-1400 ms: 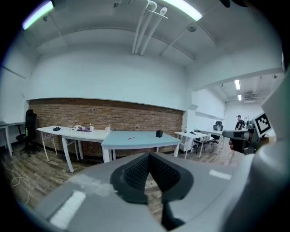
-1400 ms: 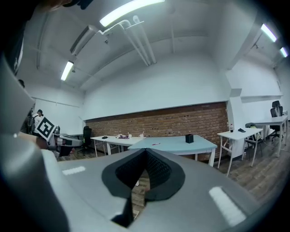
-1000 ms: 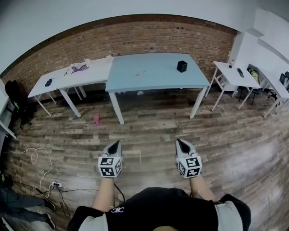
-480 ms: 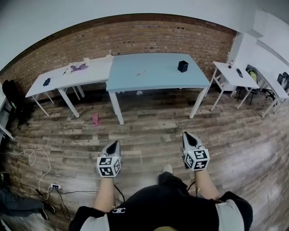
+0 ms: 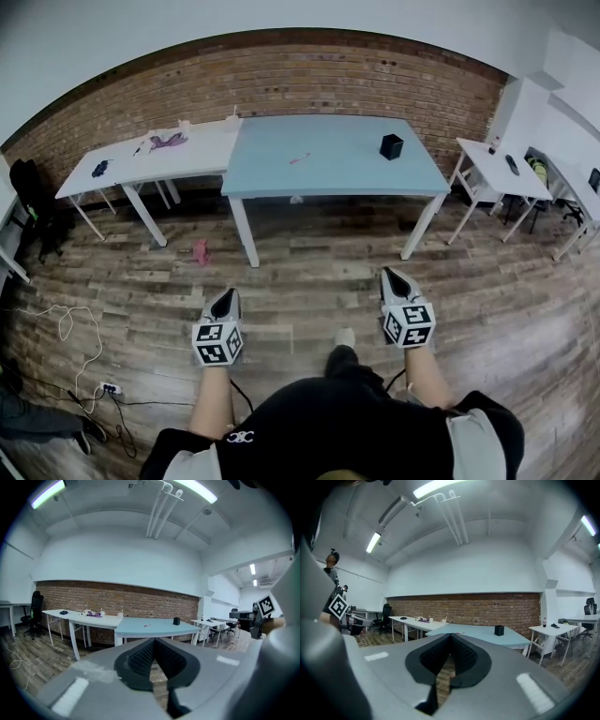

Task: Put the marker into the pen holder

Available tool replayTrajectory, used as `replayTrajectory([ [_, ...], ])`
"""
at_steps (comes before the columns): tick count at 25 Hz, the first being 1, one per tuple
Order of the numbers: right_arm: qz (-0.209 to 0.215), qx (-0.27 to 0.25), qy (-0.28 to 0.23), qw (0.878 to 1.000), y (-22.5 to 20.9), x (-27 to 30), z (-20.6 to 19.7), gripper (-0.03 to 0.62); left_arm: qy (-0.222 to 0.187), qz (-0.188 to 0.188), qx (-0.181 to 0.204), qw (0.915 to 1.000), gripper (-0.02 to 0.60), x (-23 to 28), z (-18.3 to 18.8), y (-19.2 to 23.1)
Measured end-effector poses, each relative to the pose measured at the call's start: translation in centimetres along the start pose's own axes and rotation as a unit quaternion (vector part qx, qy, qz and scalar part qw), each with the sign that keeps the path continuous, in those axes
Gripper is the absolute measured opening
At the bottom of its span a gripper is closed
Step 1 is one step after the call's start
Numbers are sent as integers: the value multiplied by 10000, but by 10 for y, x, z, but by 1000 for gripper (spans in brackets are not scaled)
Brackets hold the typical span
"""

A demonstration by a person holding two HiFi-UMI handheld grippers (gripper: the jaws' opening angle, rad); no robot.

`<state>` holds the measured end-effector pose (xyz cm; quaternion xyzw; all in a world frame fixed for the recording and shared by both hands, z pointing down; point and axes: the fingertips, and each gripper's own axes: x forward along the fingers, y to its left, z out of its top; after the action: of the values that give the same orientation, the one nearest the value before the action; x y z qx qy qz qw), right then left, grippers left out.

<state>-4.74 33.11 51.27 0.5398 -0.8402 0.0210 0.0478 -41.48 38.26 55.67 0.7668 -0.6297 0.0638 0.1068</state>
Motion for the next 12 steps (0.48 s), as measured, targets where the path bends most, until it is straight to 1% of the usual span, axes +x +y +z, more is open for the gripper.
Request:
replayTrajectory([
  [2, 55, -25, 15, 10000, -15, 24, 1, 5, -41, 39, 21, 10000, 6, 24, 6, -1],
  [5, 134, -65, -59, 9999, -32, 52, 9, 5, -59, 0, 137, 9999, 6, 56, 16, -7],
  [8, 194, -4, -113, 9997, -44, 76, 9, 5, -83, -41, 139, 9999, 6, 80, 20, -10],
  [12, 267, 68, -63, 9996, -48, 97, -2, 5, 124, -125, 202, 9996, 6, 105, 10, -13],
])
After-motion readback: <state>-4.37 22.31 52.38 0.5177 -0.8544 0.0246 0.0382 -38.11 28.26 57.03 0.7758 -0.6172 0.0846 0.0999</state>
